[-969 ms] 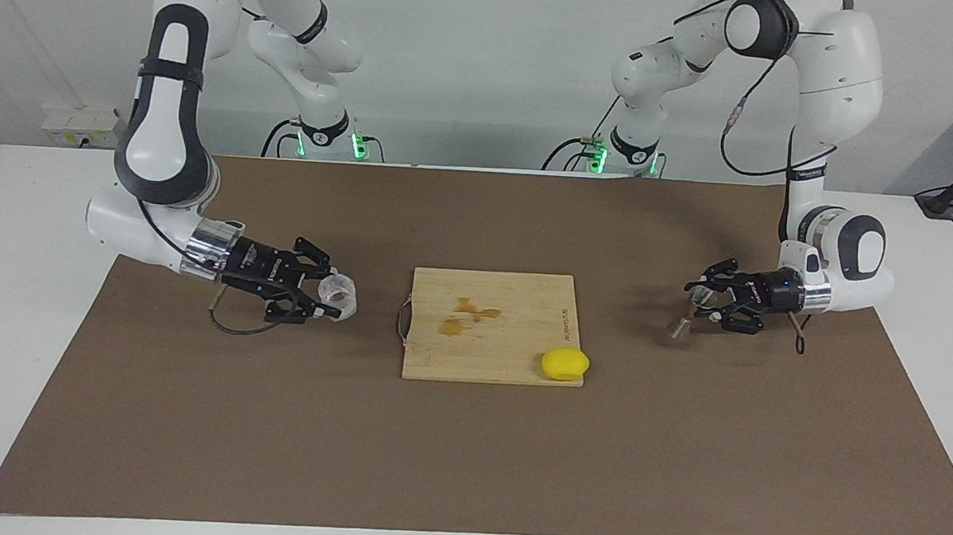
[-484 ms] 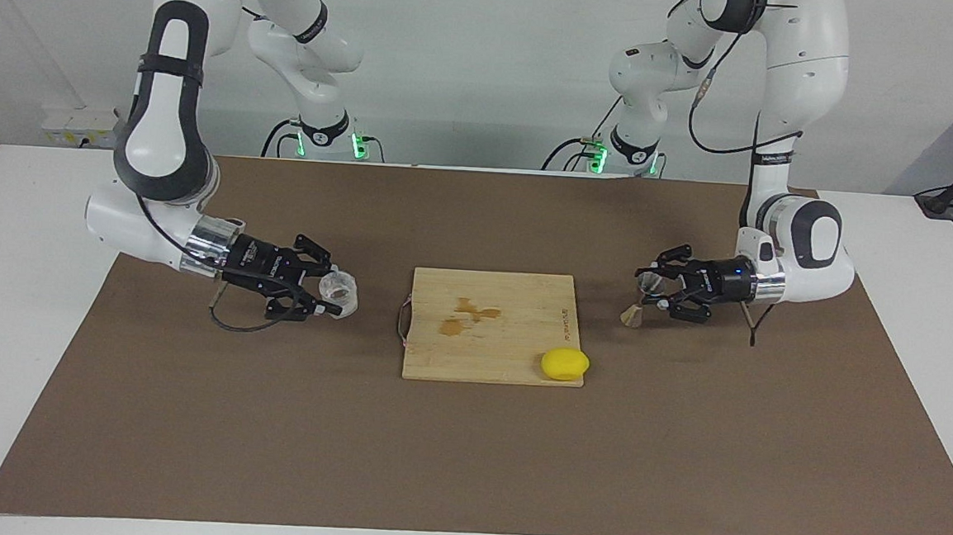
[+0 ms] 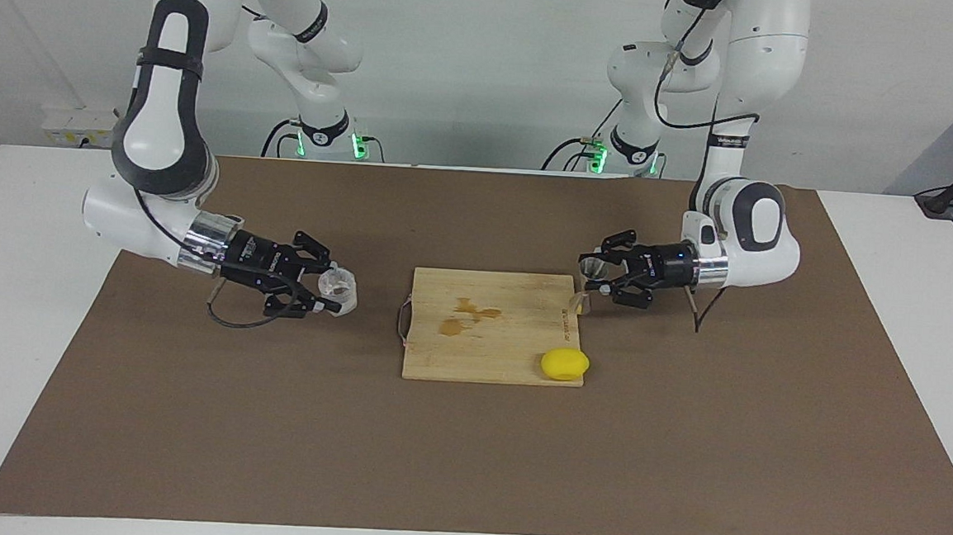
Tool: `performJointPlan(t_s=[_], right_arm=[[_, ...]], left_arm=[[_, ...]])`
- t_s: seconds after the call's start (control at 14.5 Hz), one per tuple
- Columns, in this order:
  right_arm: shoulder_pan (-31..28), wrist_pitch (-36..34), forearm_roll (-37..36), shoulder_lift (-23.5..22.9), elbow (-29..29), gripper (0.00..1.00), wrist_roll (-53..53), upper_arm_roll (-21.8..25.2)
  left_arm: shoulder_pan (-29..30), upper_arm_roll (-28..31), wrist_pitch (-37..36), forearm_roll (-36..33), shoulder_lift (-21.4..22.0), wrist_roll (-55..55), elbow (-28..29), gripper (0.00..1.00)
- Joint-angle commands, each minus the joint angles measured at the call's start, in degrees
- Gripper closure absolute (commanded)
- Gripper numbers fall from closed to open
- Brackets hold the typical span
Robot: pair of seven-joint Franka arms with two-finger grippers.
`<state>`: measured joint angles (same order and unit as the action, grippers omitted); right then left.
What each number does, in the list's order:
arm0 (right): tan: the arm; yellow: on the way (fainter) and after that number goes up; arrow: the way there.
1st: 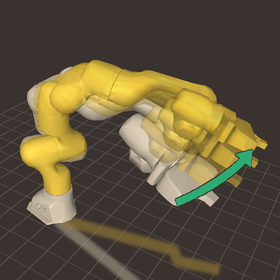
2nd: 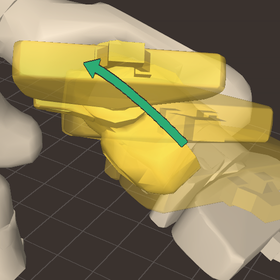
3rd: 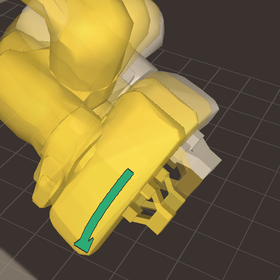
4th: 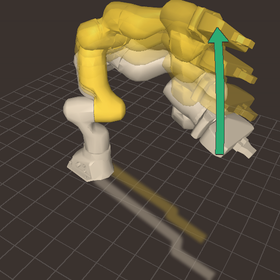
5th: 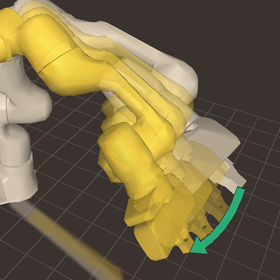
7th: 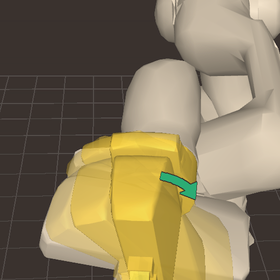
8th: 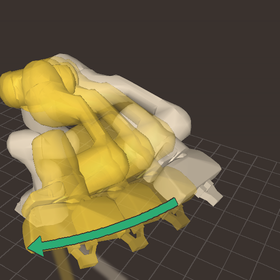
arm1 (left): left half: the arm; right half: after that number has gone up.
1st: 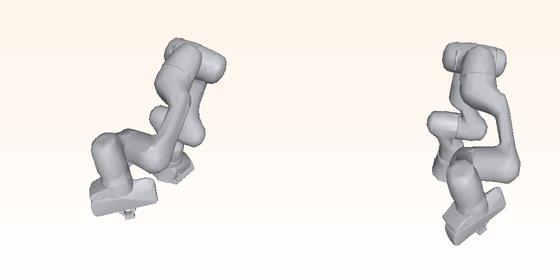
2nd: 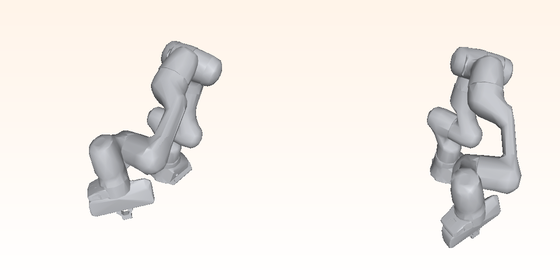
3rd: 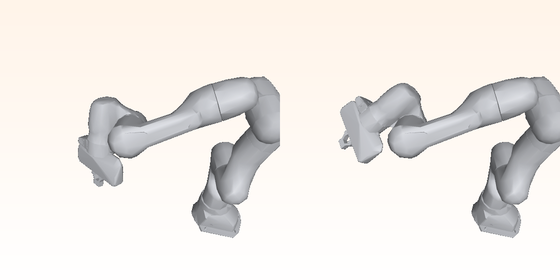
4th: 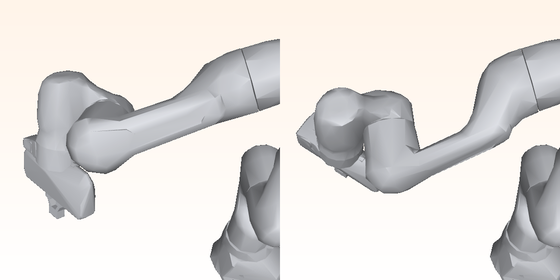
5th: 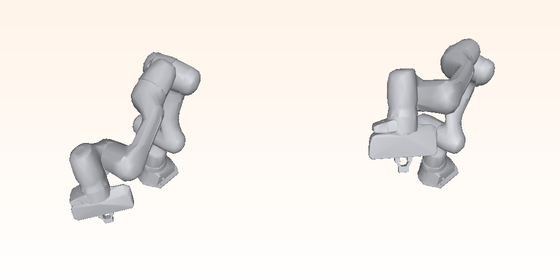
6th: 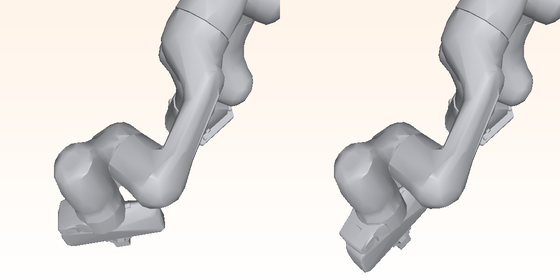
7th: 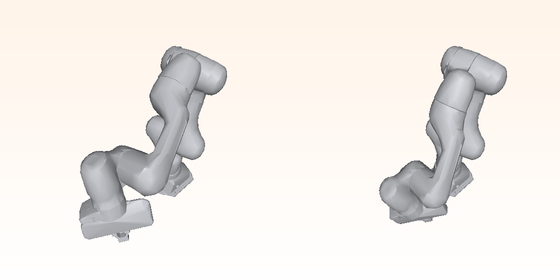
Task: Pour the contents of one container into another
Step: 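Carry the dark cup with the left gripper onto the cutting board center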
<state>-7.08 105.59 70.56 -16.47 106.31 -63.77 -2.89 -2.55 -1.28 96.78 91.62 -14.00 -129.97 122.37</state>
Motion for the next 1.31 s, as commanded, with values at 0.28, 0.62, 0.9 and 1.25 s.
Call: performJointPlan(t_s=[0.28,0.62,0.9,1.25], right_arm=[[0.7,0.5,0.8,1.0,1.1,1.00,0.7,-0.4],[1.5,1.1,0.7,1.0,1.0,1.00,0.7,-0.3],[3.6,2.1,0.6,0.9,1.0,1.00,1.1,-0.3],[5.6,4.1,-2.7,0.8,1.1,1.00,1.4,-0.4]], left_arm=[[-15.2,0.9,12.7,16.0,1.6,-2.3,2.6,0.56],[-23.7,1.0,22.5,27.7,0.3,-9.3,2.8,0.55],[-26.1,1.0,25.0,31.9,-1.0,-15.6,2.3,0.55],[-26.4,1.1,20.8,36.4,-6.8,-21.4,1.6,0.55]])
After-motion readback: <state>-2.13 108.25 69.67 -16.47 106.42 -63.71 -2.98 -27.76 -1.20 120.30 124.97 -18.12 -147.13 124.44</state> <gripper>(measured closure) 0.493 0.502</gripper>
